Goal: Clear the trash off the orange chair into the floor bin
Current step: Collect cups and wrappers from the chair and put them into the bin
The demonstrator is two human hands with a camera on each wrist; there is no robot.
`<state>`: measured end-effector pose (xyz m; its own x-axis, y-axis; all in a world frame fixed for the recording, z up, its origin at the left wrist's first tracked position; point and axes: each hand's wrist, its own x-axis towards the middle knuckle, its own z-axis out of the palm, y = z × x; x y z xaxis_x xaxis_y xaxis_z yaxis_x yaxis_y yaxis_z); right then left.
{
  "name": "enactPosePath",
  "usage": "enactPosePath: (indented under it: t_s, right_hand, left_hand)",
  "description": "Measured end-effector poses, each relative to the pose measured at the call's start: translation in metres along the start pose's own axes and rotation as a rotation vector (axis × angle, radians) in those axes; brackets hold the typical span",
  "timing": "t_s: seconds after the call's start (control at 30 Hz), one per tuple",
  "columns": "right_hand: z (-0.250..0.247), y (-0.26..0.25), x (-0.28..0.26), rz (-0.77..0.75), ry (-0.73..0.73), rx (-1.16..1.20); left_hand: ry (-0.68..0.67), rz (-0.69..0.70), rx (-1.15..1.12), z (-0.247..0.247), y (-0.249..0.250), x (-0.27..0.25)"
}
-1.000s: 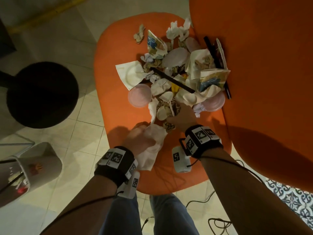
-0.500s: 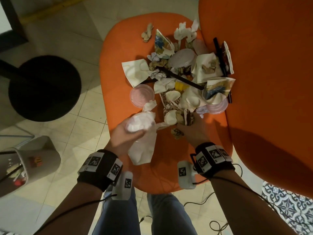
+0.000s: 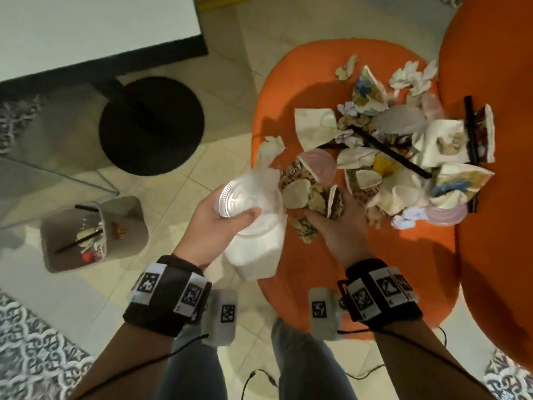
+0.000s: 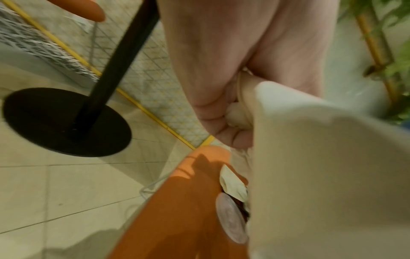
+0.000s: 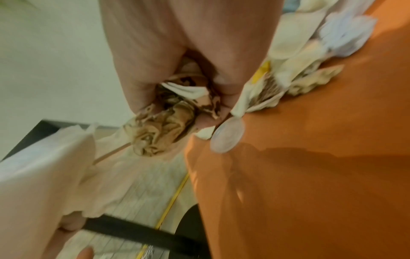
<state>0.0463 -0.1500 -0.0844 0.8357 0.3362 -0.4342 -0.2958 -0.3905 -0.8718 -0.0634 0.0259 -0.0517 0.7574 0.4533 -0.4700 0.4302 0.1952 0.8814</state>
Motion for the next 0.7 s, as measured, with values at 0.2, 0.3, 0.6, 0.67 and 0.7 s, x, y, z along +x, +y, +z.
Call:
enactPosePath:
  t_s: [0.2,0.3,0.6,0.67,0.7]
  right_hand:
    - [0.126,-0.005,-0.004,0.042,-0.261,-0.121]
    - [0.213,-0.001,-0.013,0.06,-0.341,-0.21]
    - [0.493,0.022,-0.046,0.231,-0.572,-0.403]
    - [0.539,0.033,-0.046,0.31,-0.577,-0.435]
    - [0.559,0.038,-0.046,0.348,-0.577,-0.453]
  left_hand:
    - [0.278,-0.136,-0.162,-0.108,-0.053,-0.025]
    - [0.429,-0.217,-0.269,-0.184,-0.087,-0.038]
    - [0.633,-0.376,-0.224,-0.418,-0.206,-0.052]
    - [0.678,-0.505,-0.176,-0.455,-0.23,-0.045]
    - [0.695,-0.553,-0.181,-0.472,-0.24,-0.039]
